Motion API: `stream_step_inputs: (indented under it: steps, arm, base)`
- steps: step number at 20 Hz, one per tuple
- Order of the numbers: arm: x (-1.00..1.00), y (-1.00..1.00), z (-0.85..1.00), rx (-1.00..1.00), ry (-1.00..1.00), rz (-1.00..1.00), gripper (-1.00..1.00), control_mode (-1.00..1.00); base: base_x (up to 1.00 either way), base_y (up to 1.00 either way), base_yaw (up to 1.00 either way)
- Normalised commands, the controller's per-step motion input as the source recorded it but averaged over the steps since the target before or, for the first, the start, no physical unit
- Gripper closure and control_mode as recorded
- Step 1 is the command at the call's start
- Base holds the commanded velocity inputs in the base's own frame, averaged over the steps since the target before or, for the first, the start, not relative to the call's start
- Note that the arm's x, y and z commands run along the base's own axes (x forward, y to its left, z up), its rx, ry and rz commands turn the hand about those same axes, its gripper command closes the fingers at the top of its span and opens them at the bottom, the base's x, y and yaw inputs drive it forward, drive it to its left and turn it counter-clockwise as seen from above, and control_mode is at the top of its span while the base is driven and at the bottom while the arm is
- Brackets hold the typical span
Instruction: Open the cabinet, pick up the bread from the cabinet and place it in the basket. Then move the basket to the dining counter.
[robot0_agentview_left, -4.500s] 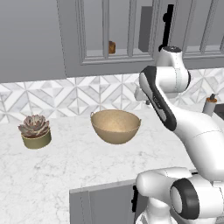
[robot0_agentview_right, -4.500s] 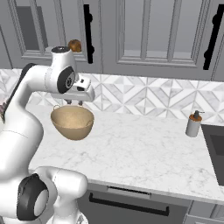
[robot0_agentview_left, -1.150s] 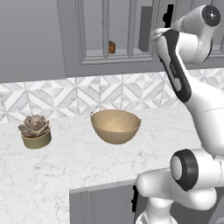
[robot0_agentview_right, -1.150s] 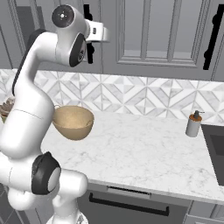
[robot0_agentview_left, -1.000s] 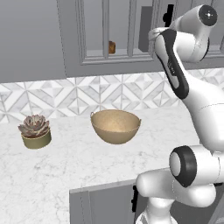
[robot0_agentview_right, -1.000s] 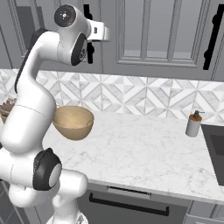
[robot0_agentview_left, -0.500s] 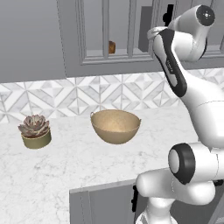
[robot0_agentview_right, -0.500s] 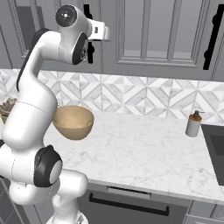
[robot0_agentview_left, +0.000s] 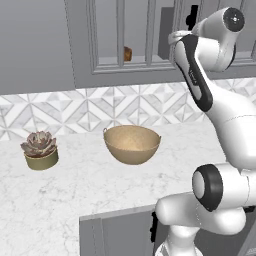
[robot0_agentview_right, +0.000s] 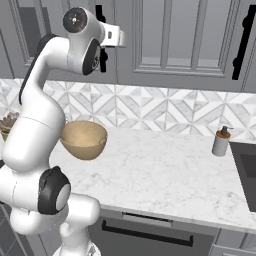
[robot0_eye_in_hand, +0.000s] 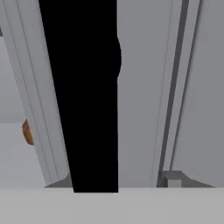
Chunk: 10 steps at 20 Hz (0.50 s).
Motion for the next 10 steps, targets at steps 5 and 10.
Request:
stream_step_inputs:
  steps: [5,10]
  arm:
    - [0.18,0.62,0.0,-0.03,0.0,0.0,1.0,-1.0]
    - [0.26,0.62,0.0,0.0,0.0,0.04,1.0,-1.0]
  base:
    - [0.0,0.0,0.0]
    - [0.0,0.0,0.0]
